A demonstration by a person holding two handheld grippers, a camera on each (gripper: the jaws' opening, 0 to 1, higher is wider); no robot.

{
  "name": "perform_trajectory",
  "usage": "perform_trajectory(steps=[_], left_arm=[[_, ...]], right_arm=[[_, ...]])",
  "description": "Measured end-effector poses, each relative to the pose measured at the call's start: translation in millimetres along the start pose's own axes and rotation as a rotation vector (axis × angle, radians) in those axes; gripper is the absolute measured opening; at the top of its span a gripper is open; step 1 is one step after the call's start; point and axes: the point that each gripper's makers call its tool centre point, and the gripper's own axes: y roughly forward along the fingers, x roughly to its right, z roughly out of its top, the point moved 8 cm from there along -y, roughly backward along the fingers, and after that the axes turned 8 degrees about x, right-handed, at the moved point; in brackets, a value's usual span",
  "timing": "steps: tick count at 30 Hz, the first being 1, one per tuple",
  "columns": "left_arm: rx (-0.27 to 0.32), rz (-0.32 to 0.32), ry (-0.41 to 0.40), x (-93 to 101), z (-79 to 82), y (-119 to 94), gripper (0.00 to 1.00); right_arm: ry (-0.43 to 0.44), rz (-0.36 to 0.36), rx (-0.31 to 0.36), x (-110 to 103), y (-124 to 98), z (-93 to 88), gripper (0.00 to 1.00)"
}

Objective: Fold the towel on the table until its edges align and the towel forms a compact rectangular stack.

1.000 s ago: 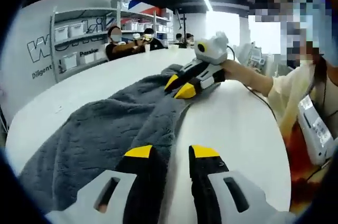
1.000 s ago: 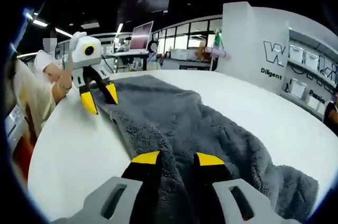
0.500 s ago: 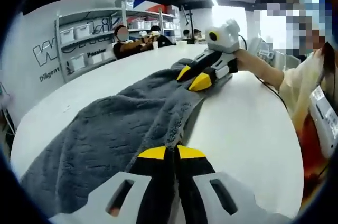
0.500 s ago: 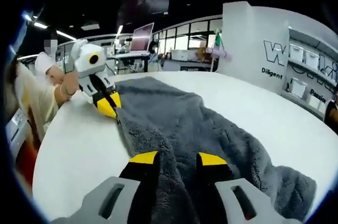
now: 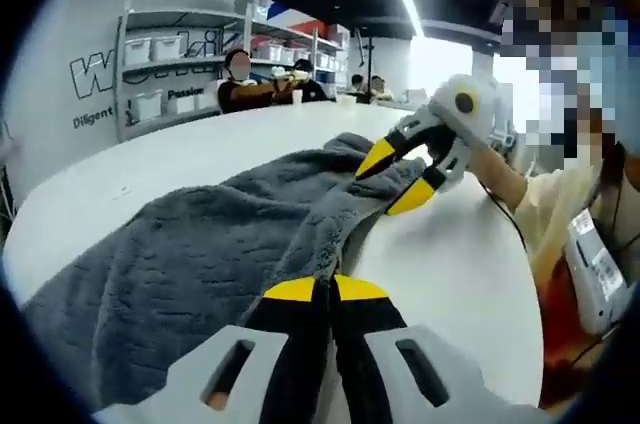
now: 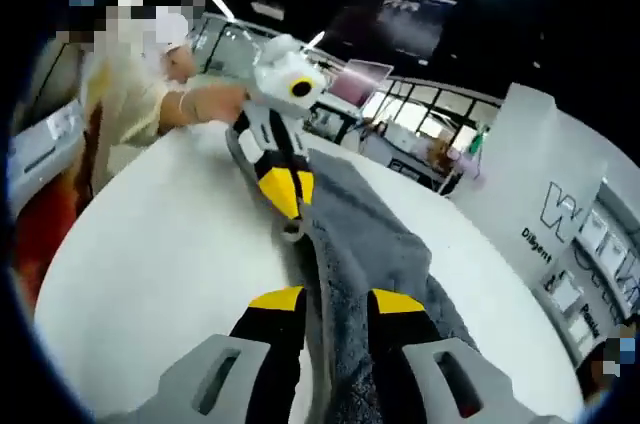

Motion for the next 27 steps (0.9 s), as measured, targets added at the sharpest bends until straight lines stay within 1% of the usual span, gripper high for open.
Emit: perform_trajectory(steps=[1, 3, 5, 6, 7, 8, 9, 13, 16, 19, 20, 22, 25, 27], left_arm=[[0.010, -0.008, -0.017, 0.9, 1.1, -1, 0.04], [0.029, -0.023, -0.047, 2.1, 3.8, -2, 0.04], [0.038, -0.032, -0.058, 4.7, 5.0, -5, 0.04], [0.043, -0.037, -0.064, 6.0, 5.7, -6, 0.04], [0.047, -0.041, -0.069, 7.3, 6.3, -7, 0.04], [0.049, -0.041, -0.068, 8.4, 6.5, -8, 0.04], [0.050, -0.042, -0.068, 9.4, 6.5, -9, 0.04], [0.047, -0.052, -0.070, 13.5, 6.5, -12, 0.04], [0.020, -0.074, -0.068, 17.0, 4.6, -15, 0.04], [-0.037, -0.158, -0.089, 31.1, -0.9, -24, 0.04], [-0.038, -0.167, -0.092, 33.8, -1.3, -25, 0.04], [-0.046, -0.182, -0.096, 38.0, -2.7, -28, 0.04], [-0.094, -0.215, -0.080, 48.3, -9.0, -34, 0.04], [-0.115, -0.237, -0.079, 51.8, -12.0, -37, 0.04]], right_arm=[[-0.033, 0.004, -0.023, -3, 2, -0.7, 0.22], [-0.069, 0.006, -0.051, -4, 5, -3.1, 0.22], [-0.117, -0.021, -0.076, -3, 6, -5.4, 0.20], [-0.141, -0.035, -0.088, -2, 6, -6.5, 0.16], [-0.165, -0.048, -0.101, -1, 6, -7.7, 0.09], [-0.159, -0.046, -0.095, -1, 5, -7.1, 0.03], [-0.151, -0.046, -0.081, -1, 4, -5.5, 0.02], [-0.149, -0.031, -0.063, -1, -1, 0.4, 0.02], [-0.058, 0.052, 0.003, -6, -8, 6.9, 0.01], [0.027, 0.138, 0.057, -10, -16, 11.4, 0.01], [0.046, 0.163, 0.066, -11, -18, 12.2, 0.01], [0.063, 0.189, 0.073, -13, -20, 13.1, 0.01], [0.105, 0.298, 0.094, -25, -25, 16.8, 0.01], [0.104, 0.371, 0.096, -33, -28, 18.3, 0.01]])
